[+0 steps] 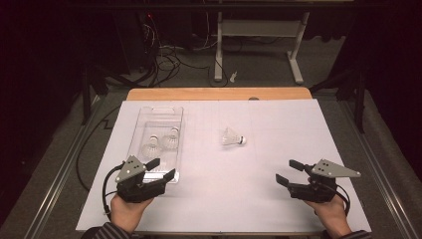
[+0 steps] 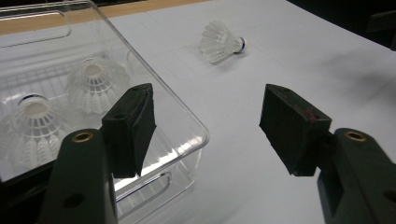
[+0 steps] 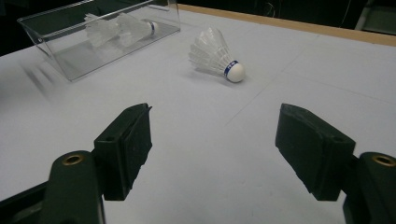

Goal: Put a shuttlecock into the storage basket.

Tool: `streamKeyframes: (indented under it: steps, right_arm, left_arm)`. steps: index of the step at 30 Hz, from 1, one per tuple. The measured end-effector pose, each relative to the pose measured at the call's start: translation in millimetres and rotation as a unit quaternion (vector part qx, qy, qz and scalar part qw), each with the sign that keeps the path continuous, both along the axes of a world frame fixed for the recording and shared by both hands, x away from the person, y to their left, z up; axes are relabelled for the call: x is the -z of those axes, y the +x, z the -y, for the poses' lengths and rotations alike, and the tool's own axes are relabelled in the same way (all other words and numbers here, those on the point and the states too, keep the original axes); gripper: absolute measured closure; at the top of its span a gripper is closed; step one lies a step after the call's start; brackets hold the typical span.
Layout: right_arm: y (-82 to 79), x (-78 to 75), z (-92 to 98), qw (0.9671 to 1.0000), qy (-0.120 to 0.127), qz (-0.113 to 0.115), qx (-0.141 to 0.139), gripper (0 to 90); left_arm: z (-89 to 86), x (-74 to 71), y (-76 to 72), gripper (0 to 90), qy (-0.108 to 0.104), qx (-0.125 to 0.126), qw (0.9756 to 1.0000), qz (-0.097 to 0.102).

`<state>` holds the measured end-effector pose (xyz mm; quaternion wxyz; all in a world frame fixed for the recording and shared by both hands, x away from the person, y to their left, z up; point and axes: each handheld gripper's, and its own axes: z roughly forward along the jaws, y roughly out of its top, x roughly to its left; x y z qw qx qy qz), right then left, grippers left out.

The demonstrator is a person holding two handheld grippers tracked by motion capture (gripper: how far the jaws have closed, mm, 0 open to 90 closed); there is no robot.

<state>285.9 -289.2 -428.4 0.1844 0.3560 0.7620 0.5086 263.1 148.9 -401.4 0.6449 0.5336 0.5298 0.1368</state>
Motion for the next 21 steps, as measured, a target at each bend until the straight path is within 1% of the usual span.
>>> streamKeyframes:
  steps: [1,5,11,16,17,21]
  right_arm:
    - [0.1,-0.1,0.2,1.0000,0.000,0.000,0.000,27.7]
    - [0.6,0.0,0.1,1.0000,0.000,0.000,-0.001,27.7]
    - [1.2,0.4,0.8,1.0000,0.000,-0.001,-0.001,27.7]
    - [0.9,0.3,-0.1,1.0000,-0.002,-0.001,-0.002,27.7]
    - [0.7,0.2,0.0,1.0000,-0.001,0.000,-0.001,27.7]
    - [0.4,0.1,0.2,1.0000,0.000,-0.001,-0.001,27.7]
  left_arm:
    - [1.3,0.0,-0.1,36.6,0.003,0.004,1.0000,-0.001]
    - [6.4,0.2,1.5,36.6,0.003,0.011,0.9999,-0.002]
    - [10.7,0.0,3.8,36.6,0.003,0.015,0.9999,-0.002]
    - [15.3,-0.1,3.9,36.6,0.011,0.025,0.9996,-0.001]
    - [16.5,-0.2,4.4,36.5,0.009,0.025,0.9996,-0.002]
    - [19.4,0.8,5.7,36.5,0.013,0.030,0.9995,-0.004]
